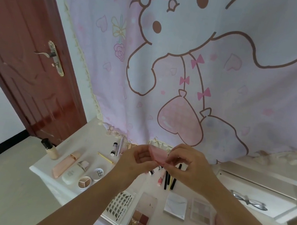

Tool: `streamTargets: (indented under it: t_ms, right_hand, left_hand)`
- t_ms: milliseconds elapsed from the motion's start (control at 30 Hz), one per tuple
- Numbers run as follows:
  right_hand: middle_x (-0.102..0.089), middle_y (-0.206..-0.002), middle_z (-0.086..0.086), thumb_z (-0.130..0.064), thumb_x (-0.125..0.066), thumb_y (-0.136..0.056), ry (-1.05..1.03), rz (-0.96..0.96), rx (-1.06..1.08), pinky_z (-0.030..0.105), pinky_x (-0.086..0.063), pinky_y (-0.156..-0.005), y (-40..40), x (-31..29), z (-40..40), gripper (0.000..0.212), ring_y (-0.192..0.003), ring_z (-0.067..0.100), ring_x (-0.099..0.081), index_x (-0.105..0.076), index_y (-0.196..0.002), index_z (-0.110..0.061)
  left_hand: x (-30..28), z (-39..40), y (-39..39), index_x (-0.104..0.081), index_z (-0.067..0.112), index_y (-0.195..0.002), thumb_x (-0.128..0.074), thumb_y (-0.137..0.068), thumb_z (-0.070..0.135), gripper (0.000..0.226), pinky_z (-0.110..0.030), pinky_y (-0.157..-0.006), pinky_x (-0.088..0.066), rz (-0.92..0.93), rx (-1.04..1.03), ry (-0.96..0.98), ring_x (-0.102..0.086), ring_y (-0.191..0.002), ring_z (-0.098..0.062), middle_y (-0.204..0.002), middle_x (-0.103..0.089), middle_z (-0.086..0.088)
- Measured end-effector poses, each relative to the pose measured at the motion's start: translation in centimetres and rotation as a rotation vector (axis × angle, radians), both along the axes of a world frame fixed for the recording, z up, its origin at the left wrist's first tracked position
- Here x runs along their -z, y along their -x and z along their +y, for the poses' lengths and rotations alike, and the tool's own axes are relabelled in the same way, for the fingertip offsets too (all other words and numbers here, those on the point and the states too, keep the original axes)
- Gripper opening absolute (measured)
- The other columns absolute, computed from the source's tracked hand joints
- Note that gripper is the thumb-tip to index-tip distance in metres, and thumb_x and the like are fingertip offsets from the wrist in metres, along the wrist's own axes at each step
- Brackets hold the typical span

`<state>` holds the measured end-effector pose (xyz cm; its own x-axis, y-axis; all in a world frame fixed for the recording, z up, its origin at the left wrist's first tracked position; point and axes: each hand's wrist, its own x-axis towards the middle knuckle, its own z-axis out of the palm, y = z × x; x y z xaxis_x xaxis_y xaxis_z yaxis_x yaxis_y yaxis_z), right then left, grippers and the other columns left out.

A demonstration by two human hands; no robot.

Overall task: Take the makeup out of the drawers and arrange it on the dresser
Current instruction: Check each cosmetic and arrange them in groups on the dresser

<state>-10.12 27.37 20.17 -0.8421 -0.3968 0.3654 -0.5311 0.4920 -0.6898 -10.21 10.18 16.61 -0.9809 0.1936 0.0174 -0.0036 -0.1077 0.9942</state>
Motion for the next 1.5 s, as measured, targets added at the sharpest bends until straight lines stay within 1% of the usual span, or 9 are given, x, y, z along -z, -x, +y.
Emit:
streamTargets:
  t_ms: [167,333,600,867,1067,1167,1267,1367,1500]
  right_hand:
    - [-0.057,-0.105,-0.01,-0.018,-0.071,-0.075,-0.104,-0.084,-0.102,0.011,-0.046,-0.085,0.5,0.0,0.9,0.022,-0.093,-0.006,-0.055,-0.065,-0.095,-0.011]
    - [-0.07,-0.09,0.009,-0.027,-0.068,-0.067,-0.219,0.09,-0.101,0.027,-0.049,-0.072,0.0,-0.2,1.4,0.03,-0.081,0.022,-0.065,-0.069,-0.09,-0.009]
    - [-0.073,-0.082,0.011,-0.02,-0.073,-0.06,-0.212,0.208,-0.154,0.025,-0.051,-0.065,-1.0,0.2,1.7,0.027,-0.069,0.02,-0.068,-0.073,-0.084,-0.007]
    - [-0.071,-0.086,-0.005,-0.021,-0.066,-0.08,-0.013,-0.201,0.012,0.012,-0.05,-0.069,0.4,1.6,2.9,0.018,-0.071,0.001,-0.064,-0.072,-0.097,-0.016]
    - [-0.068,-0.095,0.014,-0.02,-0.045,-0.092,0.105,-0.545,0.096,0.034,-0.055,-0.081,1.5,4.9,3.6,0.03,-0.086,0.022,-0.066,-0.067,-0.096,0.0]
    - [-0.067,-0.082,-0.001,-0.021,-0.043,-0.094,0.068,-0.551,0.18,0.009,-0.045,-0.062,1.6,7.7,3.7,0.032,-0.066,0.001,-0.059,-0.069,-0.086,-0.003]
    - [-0.065,-0.059,-0.015,-0.019,-0.047,-0.093,0.082,-0.709,0.242,0.008,-0.036,-0.045,1.4,11.3,4.1,0.026,-0.046,-0.004,-0.051,-0.064,-0.076,-0.011]
    - [-0.063,-0.067,-0.004,-0.013,-0.049,-0.092,0.026,-0.805,0.26,0.006,-0.036,-0.039,0.7,15.5,4.0,0.019,-0.043,-0.005,-0.054,-0.064,-0.084,-0.004]
    - [-0.063,-0.076,0.003,-0.015,-0.051,-0.091,-0.135,-0.819,0.233,0.003,-0.036,-0.042,-0.1,19.3,3.7,0.018,-0.052,0.002,-0.056,-0.064,-0.081,-0.008]
  left_hand:
    - [0.0,0.0,0.1,-0.061,0.003,-0.103,-0.059,-0.065,-0.001,0.037,-0.032,-0.084,-0.051,0.005,0.112,0.029,-0.066,-0.089,-0.02,-0.091,-0.07,-0.008]
    - [-0.2,0.1,0.1,-0.062,0.014,-0.1,-0.066,-0.069,-0.008,0.039,-0.019,-0.073,-0.054,0.007,0.198,0.056,-0.068,-0.086,-0.01,-0.088,-0.073,0.002]
    - [0.8,0.2,-0.1,-0.059,0.01,-0.095,-0.064,-0.056,-0.011,0.044,-0.018,-0.063,-0.054,-0.001,0.218,0.009,-0.069,-0.073,-0.009,-0.076,-0.074,0.002]
    - [2.4,0.6,-0.2,-0.06,0.013,-0.1,-0.069,-0.055,-0.01,0.052,-0.015,-0.065,-0.053,-0.089,0.245,0.024,-0.069,-0.077,-0.005,-0.082,-0.074,0.006]
    - [5.2,0.5,-0.5,-0.059,0.013,-0.096,-0.054,-0.071,-0.024,0.044,-0.014,-0.062,-0.054,-0.243,0.163,0.102,-0.068,-0.068,-0.002,-0.071,-0.073,0.008]
    - [7.6,0.7,-1.7,-0.061,0.01,-0.09,-0.058,-0.071,-0.022,0.037,-0.016,-0.06,-0.055,-0.321,0.125,0.202,-0.067,-0.058,-0.002,-0.06,-0.07,0.008]
    - [10.4,1.2,-3.3,-0.059,0.003,-0.093,-0.059,-0.072,-0.021,0.032,-0.018,-0.059,-0.056,-0.419,0.084,0.31,-0.064,-0.05,-0.001,-0.054,-0.066,0.008]
    - [13.4,1.8,-5.0,-0.059,-0.009,-0.102,-0.063,-0.073,-0.016,0.03,-0.018,-0.063,-0.054,-0.488,0.018,0.445,-0.063,-0.054,-0.005,-0.067,-0.061,-0.002]
    - [16.2,2.8,-6.8,-0.062,-0.001,-0.106,-0.067,-0.076,0.002,0.031,-0.021,-0.078,-0.048,-0.482,0.057,0.691,-0.058,-0.08,-0.016,-0.092,-0.066,-0.011]
